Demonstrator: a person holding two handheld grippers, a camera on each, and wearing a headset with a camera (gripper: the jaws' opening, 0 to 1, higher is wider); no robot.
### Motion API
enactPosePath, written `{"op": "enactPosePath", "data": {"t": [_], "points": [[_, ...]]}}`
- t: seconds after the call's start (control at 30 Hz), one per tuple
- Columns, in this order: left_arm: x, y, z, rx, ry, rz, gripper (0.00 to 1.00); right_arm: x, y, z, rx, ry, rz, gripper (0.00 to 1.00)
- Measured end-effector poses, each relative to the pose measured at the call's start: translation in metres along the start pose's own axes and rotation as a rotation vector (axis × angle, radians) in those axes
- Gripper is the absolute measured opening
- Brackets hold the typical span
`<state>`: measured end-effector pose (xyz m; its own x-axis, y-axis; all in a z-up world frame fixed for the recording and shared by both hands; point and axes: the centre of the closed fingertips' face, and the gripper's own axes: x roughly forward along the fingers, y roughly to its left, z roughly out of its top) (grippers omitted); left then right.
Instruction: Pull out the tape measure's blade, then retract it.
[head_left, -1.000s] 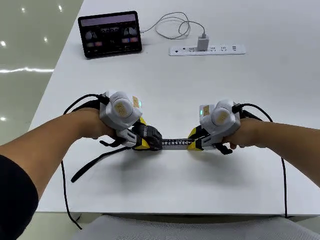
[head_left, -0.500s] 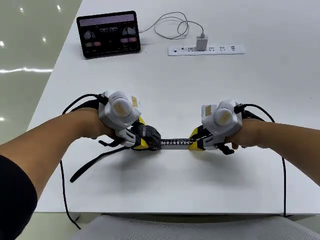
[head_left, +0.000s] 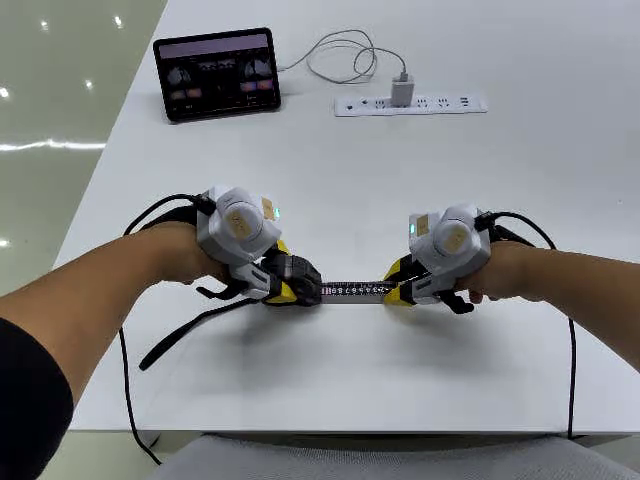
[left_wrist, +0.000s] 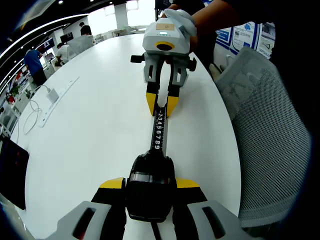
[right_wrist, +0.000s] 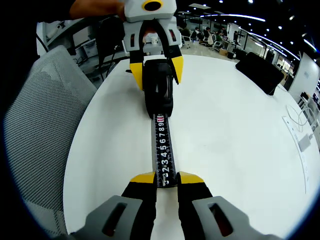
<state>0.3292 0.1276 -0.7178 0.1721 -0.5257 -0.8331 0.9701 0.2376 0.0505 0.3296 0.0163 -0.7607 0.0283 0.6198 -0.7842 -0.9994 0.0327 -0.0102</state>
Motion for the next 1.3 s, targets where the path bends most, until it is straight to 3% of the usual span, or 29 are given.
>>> {"op": "enactPosePath", "data": {"t": [1.3], "points": [[0.001,0.000,-0.001,-0.001,0.000,0.000,0.31,-0.025,-0.004,-0.028,0.030,0.011,-0.017,0.11]]}}
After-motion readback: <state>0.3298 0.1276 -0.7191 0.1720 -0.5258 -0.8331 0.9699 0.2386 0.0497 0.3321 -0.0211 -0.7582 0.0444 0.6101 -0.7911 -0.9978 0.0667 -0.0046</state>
